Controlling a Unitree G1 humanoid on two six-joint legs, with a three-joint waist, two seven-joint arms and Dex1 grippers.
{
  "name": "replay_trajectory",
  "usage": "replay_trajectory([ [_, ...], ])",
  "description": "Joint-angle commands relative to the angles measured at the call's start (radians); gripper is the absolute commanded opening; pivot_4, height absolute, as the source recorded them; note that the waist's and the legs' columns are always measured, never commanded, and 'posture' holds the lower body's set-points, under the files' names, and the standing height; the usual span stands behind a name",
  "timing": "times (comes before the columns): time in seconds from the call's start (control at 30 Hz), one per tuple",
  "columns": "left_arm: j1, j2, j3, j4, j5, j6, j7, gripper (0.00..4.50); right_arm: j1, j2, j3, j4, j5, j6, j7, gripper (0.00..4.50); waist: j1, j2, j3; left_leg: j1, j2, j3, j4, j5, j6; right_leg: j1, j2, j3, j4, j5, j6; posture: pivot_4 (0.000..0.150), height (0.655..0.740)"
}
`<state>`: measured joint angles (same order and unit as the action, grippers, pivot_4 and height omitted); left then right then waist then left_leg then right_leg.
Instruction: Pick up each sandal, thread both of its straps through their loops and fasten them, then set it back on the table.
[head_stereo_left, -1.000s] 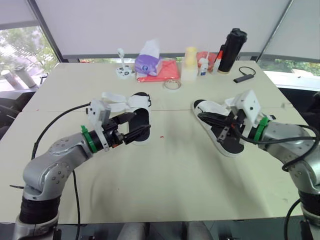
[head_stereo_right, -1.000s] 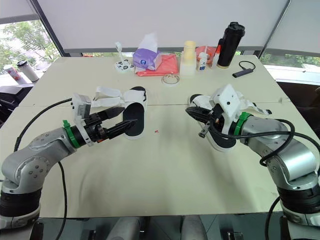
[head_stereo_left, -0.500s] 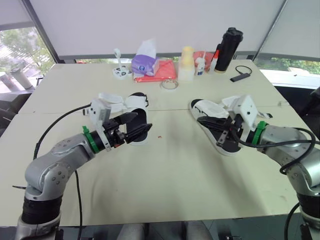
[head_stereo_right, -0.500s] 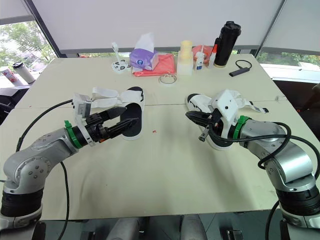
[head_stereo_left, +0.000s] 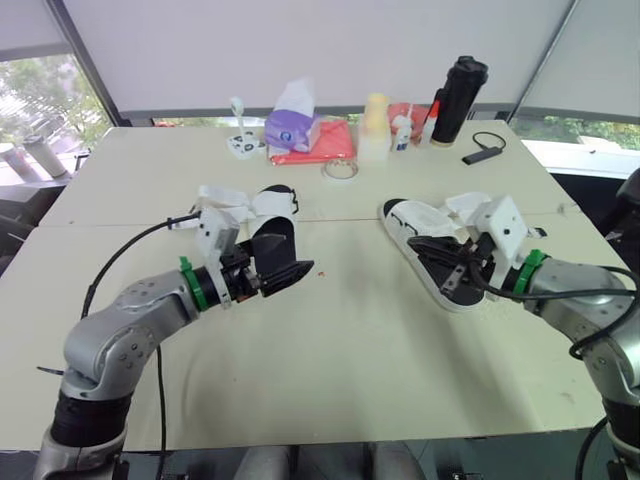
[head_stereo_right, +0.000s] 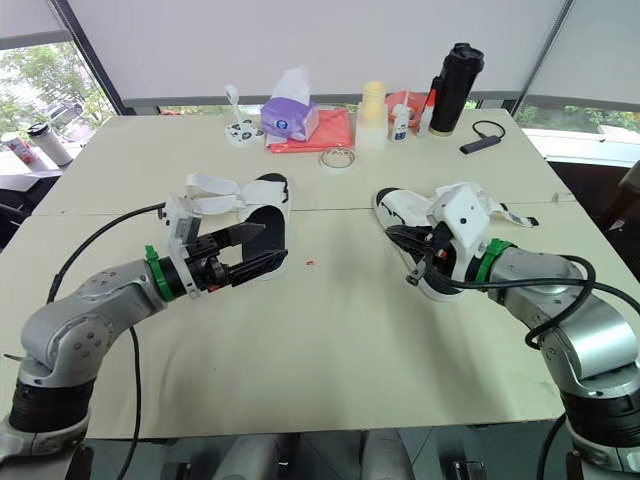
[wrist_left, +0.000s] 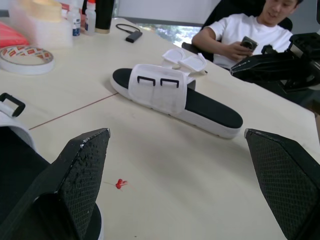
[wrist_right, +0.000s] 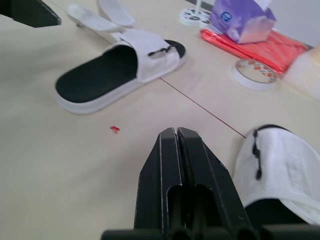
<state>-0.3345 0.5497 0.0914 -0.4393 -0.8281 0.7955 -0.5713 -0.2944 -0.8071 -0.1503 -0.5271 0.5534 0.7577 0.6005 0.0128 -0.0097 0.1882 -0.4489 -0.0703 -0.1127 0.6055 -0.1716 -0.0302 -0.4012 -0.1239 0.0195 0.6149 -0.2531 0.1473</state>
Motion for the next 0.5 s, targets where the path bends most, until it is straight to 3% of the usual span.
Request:
replay_trajectory([
  [0.03, -0.016, -0.007, -0.002, -0.010, 0.007, -0.022, -0.014, 4.49, -0.003, -0.016, -0.036, -0.024, -0.036, -0.016, -0.025, 0.00, -0.001, 0.000, 0.000, 0.000, 0.000, 0.000, 0.000, 0.000, 0.000, 0.000, 0.000, 0.000, 0.000, 0.000, 0.000, 0.150, 0.7296],
  [0.07, -0.016, -0.010, -0.003, -0.010, 0.008, -0.021, -0.016, 4.49, -0.003, -0.014, -0.037, -0.023, -0.042, -0.016, -0.028, 0.00, -0.001, 0.000, 0.000, 0.000, 0.000, 0.000, 0.000, 0.000, 0.000, 0.000, 0.000, 0.000, 0.000, 0.000, 0.000, 0.150, 0.7296],
  [0.17, -0.021, -0.014, -0.007, -0.006, 0.018, -0.022, -0.023, 4.50, -0.010, -0.020, -0.034, -0.004, -0.084, -0.016, -0.050, 0.90, 0.000, 0.000, 0.000, 0.000, 0.000, 0.000, 0.000, 0.000, 0.000, 0.000, 0.000, 0.000, 0.000, 0.000, 0.000, 0.150, 0.7296],
  [0.23, -0.025, -0.018, -0.011, -0.003, 0.023, -0.021, -0.023, 4.50, -0.004, -0.042, -0.012, 0.010, -0.146, -0.048, -0.056, 1.87, 0.000, 0.000, 0.000, 0.000, 0.000, 0.000, 0.000, 0.000, 0.000, 0.000, 0.000, 0.000, 0.000, 0.000, 0.000, 0.150, 0.7296],
  [0.4, -0.036, -0.056, -0.010, 0.001, -0.006, -0.009, -0.018, 4.50, 0.008, -0.169, 0.124, 0.124, -0.478, -0.260, -0.112, 4.45, 0.000, 0.000, 0.000, 0.000, -0.001, 0.001, 0.001, 0.000, 0.000, 0.001, 0.000, 0.000, 0.000, 0.000, 0.000, 0.150, 0.7296],
  [0.5, -0.044, -0.074, -0.008, 0.006, -0.008, -0.006, -0.011, 4.50, -0.029, -0.218, 0.211, 0.225, -0.637, -0.408, -0.111, 4.45, -0.004, 0.000, 0.000, 0.001, -0.001, 0.001, 0.001, 0.000, 0.000, 0.001, 0.000, 0.000, 0.000, 0.000, 0.000, 0.150, 0.7296],
])
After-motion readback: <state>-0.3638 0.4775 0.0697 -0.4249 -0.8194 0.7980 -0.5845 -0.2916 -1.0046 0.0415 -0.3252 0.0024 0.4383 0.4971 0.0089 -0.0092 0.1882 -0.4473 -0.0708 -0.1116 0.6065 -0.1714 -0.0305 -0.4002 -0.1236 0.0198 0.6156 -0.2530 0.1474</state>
